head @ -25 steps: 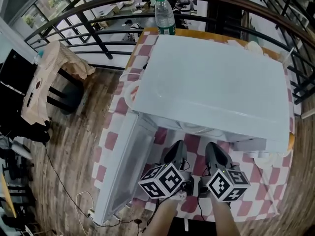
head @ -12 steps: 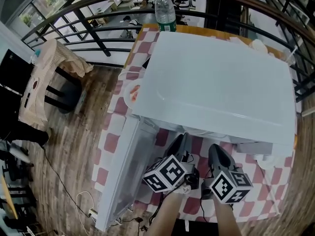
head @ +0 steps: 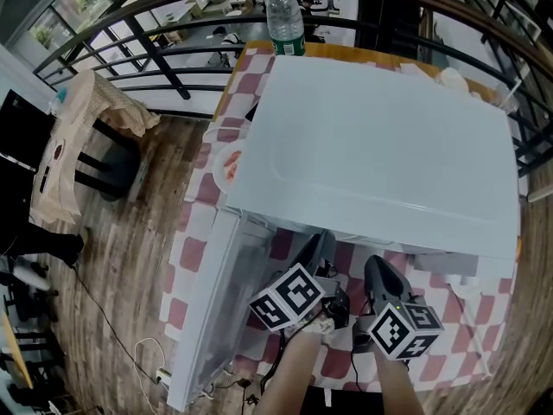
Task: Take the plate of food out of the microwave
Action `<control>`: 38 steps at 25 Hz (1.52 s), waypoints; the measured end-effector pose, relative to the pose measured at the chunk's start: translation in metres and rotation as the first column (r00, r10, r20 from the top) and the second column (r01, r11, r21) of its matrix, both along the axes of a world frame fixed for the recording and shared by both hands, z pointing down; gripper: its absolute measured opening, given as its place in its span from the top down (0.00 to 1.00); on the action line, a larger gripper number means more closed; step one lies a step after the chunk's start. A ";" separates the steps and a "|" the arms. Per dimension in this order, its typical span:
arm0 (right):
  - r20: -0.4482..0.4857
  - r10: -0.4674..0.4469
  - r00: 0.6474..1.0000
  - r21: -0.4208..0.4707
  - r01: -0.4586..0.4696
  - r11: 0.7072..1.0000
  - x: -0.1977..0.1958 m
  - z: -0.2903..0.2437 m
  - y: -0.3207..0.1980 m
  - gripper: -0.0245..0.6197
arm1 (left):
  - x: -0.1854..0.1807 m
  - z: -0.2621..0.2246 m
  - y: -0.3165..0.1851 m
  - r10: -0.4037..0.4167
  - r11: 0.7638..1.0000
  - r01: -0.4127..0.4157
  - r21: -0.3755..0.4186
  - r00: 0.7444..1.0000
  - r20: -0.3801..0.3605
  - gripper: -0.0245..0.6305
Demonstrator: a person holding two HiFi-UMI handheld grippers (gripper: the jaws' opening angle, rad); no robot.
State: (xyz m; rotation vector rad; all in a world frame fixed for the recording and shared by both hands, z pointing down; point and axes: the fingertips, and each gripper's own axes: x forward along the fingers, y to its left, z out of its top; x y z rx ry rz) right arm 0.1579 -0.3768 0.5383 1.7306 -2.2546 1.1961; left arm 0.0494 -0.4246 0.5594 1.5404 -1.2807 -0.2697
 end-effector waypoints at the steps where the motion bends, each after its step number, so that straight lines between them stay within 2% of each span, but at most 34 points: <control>1: 0.000 0.000 1.000 -0.001 0.000 1.000 0.000 0.000 0.000 0.97 | 0.000 0.001 0.000 -0.003 1.000 0.003 -0.006 1.000 -0.007 0.74; 9: 0.001 0.000 1.000 -0.005 0.000 1.000 0.001 0.003 -0.004 0.97 | 0.000 0.004 -0.006 0.001 1.000 -0.001 -0.015 1.000 -0.022 0.74; 11: 0.003 0.001 1.000 -0.006 -0.001 1.000 0.001 0.003 -0.004 0.97 | 0.002 0.003 -0.007 0.006 1.000 -0.006 -0.009 1.000 -0.023 0.79; 20: 0.011 0.007 1.000 -0.007 -0.007 1.000 0.005 0.002 -0.002 0.97 | 0.001 0.001 -0.006 -0.012 1.000 0.012 0.006 0.999 -0.052 0.82; 21: 0.012 0.007 1.000 -0.006 -0.007 1.000 0.006 0.001 -0.002 0.97 | 0.001 0.000 -0.006 -0.016 1.000 0.017 0.010 0.998 -0.056 0.87; 22: 0.013 0.007 1.000 -0.005 -0.007 1.000 0.006 0.001 -0.002 0.97 | 0.001 0.000 -0.005 -0.020 1.000 0.021 0.011 0.998 -0.059 0.87; 28: 0.016 0.004 1.000 -0.001 -0.004 1.000 0.005 -0.001 0.002 0.97 | 0.000 -0.001 0.006 -0.028 0.999 0.029 0.014 0.996 -0.082 0.87; 34: 0.028 0.004 1.000 0.001 -0.004 1.000 0.005 -0.005 0.005 0.97 | 0.004 -0.006 0.021 -0.027 0.999 0.028 0.018 0.997 -0.067 0.87; 38: 0.036 0.006 0.999 0.002 -0.006 1.000 0.005 -0.006 0.007 0.97 | 0.002 -0.005 0.030 -0.040 0.999 0.041 0.014 0.997 -0.058 0.82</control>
